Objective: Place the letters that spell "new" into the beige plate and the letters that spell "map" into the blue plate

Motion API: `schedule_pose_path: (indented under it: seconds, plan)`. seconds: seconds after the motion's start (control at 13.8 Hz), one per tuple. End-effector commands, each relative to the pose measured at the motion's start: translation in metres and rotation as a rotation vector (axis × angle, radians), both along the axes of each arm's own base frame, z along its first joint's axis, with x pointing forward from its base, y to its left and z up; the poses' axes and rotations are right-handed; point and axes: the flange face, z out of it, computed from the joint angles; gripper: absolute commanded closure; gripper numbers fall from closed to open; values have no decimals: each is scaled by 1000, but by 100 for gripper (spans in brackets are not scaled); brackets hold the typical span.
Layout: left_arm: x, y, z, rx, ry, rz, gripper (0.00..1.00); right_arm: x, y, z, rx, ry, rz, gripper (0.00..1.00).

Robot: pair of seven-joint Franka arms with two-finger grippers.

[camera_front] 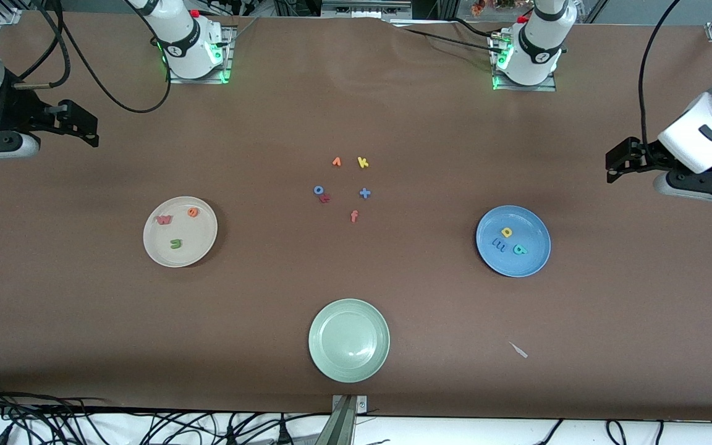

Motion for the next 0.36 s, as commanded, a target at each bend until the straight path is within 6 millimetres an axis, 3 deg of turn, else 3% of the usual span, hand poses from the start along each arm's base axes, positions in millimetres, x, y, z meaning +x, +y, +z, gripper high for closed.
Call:
schedule_pose_path:
  seconds: [0.0, 0.29]
  plan:
    - [-23, 3, 2, -14, -52, -9, 0, 3, 1, 6, -8, -14, -5, 0]
    - [-24, 1, 1, -8, -1, -9, 0, 4, 1, 5, -8, -12, -5, 0]
